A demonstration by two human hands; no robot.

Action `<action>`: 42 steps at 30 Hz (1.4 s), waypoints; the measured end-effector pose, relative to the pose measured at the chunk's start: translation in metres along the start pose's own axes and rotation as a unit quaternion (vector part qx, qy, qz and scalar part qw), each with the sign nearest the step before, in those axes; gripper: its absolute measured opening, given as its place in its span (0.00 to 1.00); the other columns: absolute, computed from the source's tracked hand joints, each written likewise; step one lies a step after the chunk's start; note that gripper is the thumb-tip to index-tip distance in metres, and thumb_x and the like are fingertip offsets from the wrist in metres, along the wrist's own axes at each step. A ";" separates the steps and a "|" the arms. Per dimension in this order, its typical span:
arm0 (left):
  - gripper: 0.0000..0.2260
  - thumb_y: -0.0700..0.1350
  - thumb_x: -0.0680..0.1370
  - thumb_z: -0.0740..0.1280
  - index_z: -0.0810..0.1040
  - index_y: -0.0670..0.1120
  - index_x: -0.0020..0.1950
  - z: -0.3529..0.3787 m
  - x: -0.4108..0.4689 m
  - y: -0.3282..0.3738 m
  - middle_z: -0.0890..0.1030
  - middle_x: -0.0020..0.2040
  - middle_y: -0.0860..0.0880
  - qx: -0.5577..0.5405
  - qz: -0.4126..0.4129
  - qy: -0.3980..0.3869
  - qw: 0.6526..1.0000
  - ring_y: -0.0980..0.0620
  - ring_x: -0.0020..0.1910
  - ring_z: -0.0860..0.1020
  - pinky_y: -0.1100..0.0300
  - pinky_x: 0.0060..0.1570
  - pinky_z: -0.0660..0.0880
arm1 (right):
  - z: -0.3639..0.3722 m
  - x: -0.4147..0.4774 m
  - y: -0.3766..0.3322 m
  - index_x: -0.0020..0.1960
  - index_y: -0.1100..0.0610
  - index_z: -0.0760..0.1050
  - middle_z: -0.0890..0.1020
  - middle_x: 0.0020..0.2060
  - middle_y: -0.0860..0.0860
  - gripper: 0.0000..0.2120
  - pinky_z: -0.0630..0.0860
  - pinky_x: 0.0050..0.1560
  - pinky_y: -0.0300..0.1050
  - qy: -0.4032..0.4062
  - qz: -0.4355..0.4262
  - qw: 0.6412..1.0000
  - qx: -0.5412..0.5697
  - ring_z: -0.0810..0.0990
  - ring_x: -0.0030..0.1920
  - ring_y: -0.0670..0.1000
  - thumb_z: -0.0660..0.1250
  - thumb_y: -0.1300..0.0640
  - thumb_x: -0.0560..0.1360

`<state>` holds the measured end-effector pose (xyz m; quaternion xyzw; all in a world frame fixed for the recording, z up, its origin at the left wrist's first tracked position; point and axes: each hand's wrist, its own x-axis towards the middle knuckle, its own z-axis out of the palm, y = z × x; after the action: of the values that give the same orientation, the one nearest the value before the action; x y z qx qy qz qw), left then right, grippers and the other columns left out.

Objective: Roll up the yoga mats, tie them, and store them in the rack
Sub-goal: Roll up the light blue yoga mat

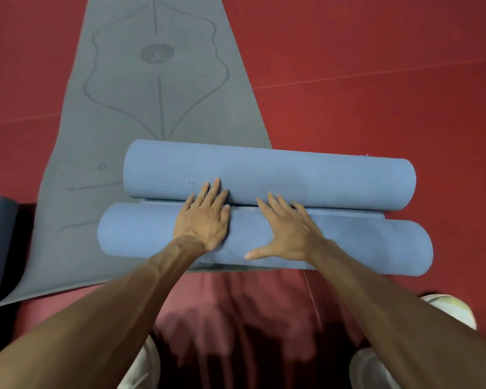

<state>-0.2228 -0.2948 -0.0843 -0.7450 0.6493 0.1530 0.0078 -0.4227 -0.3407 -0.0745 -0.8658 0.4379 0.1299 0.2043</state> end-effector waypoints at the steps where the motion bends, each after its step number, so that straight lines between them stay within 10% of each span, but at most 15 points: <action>1: 0.24 0.53 0.83 0.44 0.50 0.52 0.79 0.000 0.005 0.000 0.42 0.79 0.56 -0.007 -0.001 0.001 1.000 0.57 0.77 0.41 0.53 0.76 0.44 | -0.002 0.003 0.001 0.79 0.51 0.40 0.42 0.78 0.54 0.61 0.43 0.76 0.57 -0.004 0.000 1.000 0.002 0.39 0.78 0.52 0.60 0.20 0.60; 10: 0.28 0.49 0.80 0.51 0.47 0.51 0.79 -0.009 0.051 -0.005 0.41 0.79 0.55 -0.041 0.011 0.008 0.999 0.57 0.77 0.41 0.54 0.76 0.45 | -0.022 0.035 0.015 0.78 0.45 0.53 0.40 0.78 0.49 0.52 0.42 0.76 0.53 0.018 -0.024 0.998 0.047 0.36 0.77 0.51 0.60 0.21 0.61; 13: 0.30 0.45 0.78 0.54 0.49 0.51 0.79 -0.015 0.072 -0.008 0.43 0.79 0.55 -0.071 0.011 -0.006 0.997 0.57 0.77 0.42 0.54 0.76 0.46 | -0.023 0.040 0.020 0.73 0.46 0.67 0.55 0.77 0.50 0.46 0.53 0.74 0.50 0.094 -0.025 0.994 0.053 0.53 0.76 0.52 0.58 0.21 0.62; 16: 0.28 0.45 0.79 0.54 0.50 0.50 0.79 -0.020 0.092 -0.009 0.44 0.79 0.55 -0.094 0.016 -0.008 0.995 0.56 0.77 0.43 0.54 0.76 0.47 | -0.008 0.040 0.017 0.60 0.53 0.79 0.77 0.57 0.53 0.34 0.74 0.56 0.53 0.267 -0.061 0.962 0.016 0.75 0.55 0.54 0.56 0.29 0.69; 20: 0.25 0.47 0.81 0.53 0.52 0.49 0.79 -0.023 0.109 -0.008 0.46 0.79 0.54 -0.112 0.020 0.001 0.994 0.55 0.77 0.44 0.55 0.76 0.47 | 0.011 0.033 0.015 0.61 0.59 0.78 0.80 0.52 0.55 0.30 0.76 0.51 0.54 0.372 -0.073 0.924 -0.045 0.79 0.50 0.58 0.59 0.36 0.74; 26: 0.24 0.46 0.82 0.54 0.54 0.46 0.78 -0.023 0.115 -0.008 0.49 0.79 0.51 -0.110 0.029 0.028 0.993 0.52 0.78 0.46 0.56 0.76 0.46 | 0.008 0.027 0.017 0.74 0.58 0.62 0.72 0.67 0.61 0.65 0.67 0.62 0.66 0.167 -0.022 0.969 -0.181 0.72 0.64 0.62 0.76 0.28 0.45; 31: 0.22 0.45 0.80 0.56 0.62 0.44 0.75 -0.026 0.100 -0.007 0.58 0.78 0.50 -0.080 0.048 0.104 0.990 0.48 0.76 0.54 0.54 0.74 0.53 | -0.009 0.036 0.017 0.76 0.53 0.52 0.66 0.69 0.53 0.57 0.61 0.65 0.58 0.105 -0.016 0.980 -0.166 0.67 0.66 0.56 0.76 0.35 0.56; 42: 0.28 0.62 0.79 0.39 0.60 0.54 0.76 -0.016 -0.012 0.009 0.52 0.79 0.53 0.021 0.007 -0.023 0.999 0.52 0.77 0.49 0.47 0.74 0.45 | -0.033 0.023 0.017 0.68 0.49 0.63 0.77 0.57 0.47 0.49 0.72 0.57 0.52 -0.047 -0.048 0.997 -0.035 0.76 0.58 0.53 0.77 0.37 0.52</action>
<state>-0.2291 -0.2877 -0.0648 -0.7363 0.6574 0.1559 0.0375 -0.4217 -0.3813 -0.0586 -0.8853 0.3811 0.1757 0.2005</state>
